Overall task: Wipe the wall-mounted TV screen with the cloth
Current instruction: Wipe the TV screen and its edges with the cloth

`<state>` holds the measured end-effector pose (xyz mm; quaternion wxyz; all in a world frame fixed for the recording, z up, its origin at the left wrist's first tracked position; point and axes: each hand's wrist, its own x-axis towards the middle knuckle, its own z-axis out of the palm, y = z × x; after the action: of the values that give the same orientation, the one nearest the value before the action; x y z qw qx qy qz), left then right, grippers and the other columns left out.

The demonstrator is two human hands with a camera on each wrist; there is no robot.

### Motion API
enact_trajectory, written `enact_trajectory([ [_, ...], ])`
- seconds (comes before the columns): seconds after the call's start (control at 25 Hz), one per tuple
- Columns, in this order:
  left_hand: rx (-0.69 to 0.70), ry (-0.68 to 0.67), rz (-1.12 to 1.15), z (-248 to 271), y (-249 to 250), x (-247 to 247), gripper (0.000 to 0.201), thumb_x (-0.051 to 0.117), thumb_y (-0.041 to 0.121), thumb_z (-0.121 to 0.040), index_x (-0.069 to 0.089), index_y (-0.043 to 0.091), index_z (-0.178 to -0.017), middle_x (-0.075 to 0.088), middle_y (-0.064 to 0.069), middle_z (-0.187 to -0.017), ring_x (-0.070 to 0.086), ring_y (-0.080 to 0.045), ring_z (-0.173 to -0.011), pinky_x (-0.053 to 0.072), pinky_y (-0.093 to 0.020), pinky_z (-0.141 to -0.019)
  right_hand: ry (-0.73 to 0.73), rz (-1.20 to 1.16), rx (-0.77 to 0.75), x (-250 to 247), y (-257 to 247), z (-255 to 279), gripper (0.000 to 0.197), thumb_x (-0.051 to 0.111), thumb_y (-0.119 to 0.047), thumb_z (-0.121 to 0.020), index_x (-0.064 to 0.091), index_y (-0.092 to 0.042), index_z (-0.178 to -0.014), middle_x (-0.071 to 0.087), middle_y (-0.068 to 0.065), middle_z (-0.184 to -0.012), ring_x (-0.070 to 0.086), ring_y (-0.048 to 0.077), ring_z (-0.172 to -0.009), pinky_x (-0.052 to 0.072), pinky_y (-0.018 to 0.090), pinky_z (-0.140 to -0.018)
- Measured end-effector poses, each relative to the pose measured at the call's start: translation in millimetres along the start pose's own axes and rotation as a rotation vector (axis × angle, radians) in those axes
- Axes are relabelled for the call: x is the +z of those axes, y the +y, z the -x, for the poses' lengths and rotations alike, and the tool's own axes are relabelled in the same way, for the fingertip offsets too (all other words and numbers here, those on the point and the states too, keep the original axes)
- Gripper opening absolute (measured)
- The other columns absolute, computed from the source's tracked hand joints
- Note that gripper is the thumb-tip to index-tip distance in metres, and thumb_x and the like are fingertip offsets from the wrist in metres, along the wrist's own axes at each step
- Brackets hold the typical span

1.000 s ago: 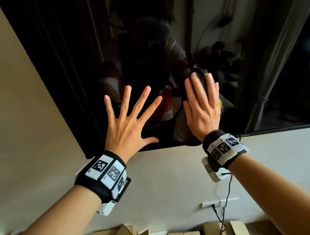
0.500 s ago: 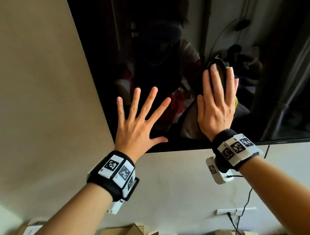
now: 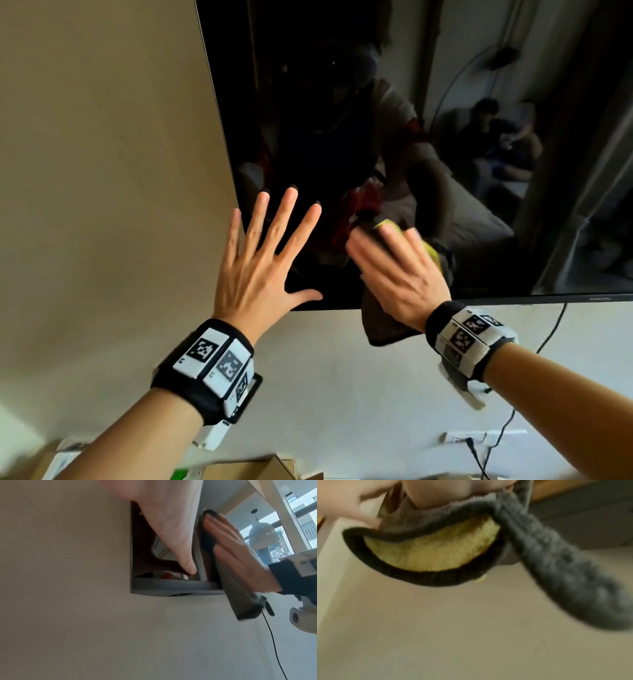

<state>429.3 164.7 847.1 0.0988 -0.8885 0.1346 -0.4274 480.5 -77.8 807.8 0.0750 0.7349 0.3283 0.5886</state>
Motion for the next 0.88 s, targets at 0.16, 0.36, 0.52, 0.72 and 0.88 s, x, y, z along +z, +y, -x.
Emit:
enact_trajectory([
  [0.16, 0.022, -0.007, 0.038, -0.3, -2.8, 5.2, 0.129, 0.072, 0.076, -0.059, 0.006, 0.028, -0.158, -0.001, -0.004, -0.165, -0.007, -0.028, -0.151, -0.003, -0.050, -0.122, 0.076, 0.020, 0.103, -8.0, 14.4, -27.4, 0.053, 0.052, -0.021, -0.102, 0.035, -0.014, -0.151, 0.034, 0.005, -0.153, 0.022, 0.034, -0.143, 0.011, 0.043, -0.123],
  [0.36, 0.055, 0.019, 0.197, 0.6, -8.5, 5.2, 0.124, 0.078, 0.066, -0.063, 0.009, 0.024, -0.158, 0.001, -0.006, -0.165, -0.009, -0.027, -0.152, 0.003, -0.050, -0.121, 0.052, 0.008, 0.112, 0.5, -19.3, -26.6, 0.053, 0.054, -0.022, -0.100, 0.037, -0.013, -0.150, 0.035, 0.005, -0.153, 0.022, 0.034, -0.143, 0.015, 0.046, -0.122],
  [0.52, -0.172, 0.234, 0.803, 11.5, 2.7, 9.8, 0.090, 0.071, 0.028, -0.090, 0.012, 0.011, -0.156, -0.005, -0.004, -0.164, -0.005, -0.018, -0.152, 0.016, -0.033, -0.122, 0.046, 0.016, 0.009, -0.8, -15.8, -54.0, 0.050, 0.052, -0.023, -0.102, 0.038, -0.015, -0.149, 0.034, 0.002, -0.155, 0.028, 0.032, -0.142, 0.024, 0.047, -0.118],
  [0.72, -0.515, 0.296, 1.073, 41.4, 21.0, 26.5, 0.059, 0.041, 0.012, -0.104, 0.012, 0.026, -0.153, 0.029, 0.005, -0.158, 0.038, -0.014, -0.144, 0.036, -0.030, -0.114, 0.021, 0.023, -0.013, 8.7, -39.6, -58.5, 0.054, 0.051, -0.022, -0.101, 0.035, -0.014, -0.152, 0.029, 0.003, -0.157, 0.023, 0.033, -0.144, 0.016, 0.047, -0.121],
  [0.88, -0.598, 0.284, 1.115, 65.8, 34.8, 35.3, 0.053, 0.033, 0.011, -0.105, 0.020, 0.029, -0.153, 0.044, -0.001, -0.152, 0.057, -0.037, -0.123, 0.048, -0.034, -0.103, -0.063, 0.077, -0.239, 8.4, -43.7, -66.5, 0.058, 0.052, -0.025, -0.100, 0.031, -0.014, -0.153, 0.024, 0.002, -0.160, 0.022, 0.029, -0.146, 0.012, 0.043, -0.123],
])
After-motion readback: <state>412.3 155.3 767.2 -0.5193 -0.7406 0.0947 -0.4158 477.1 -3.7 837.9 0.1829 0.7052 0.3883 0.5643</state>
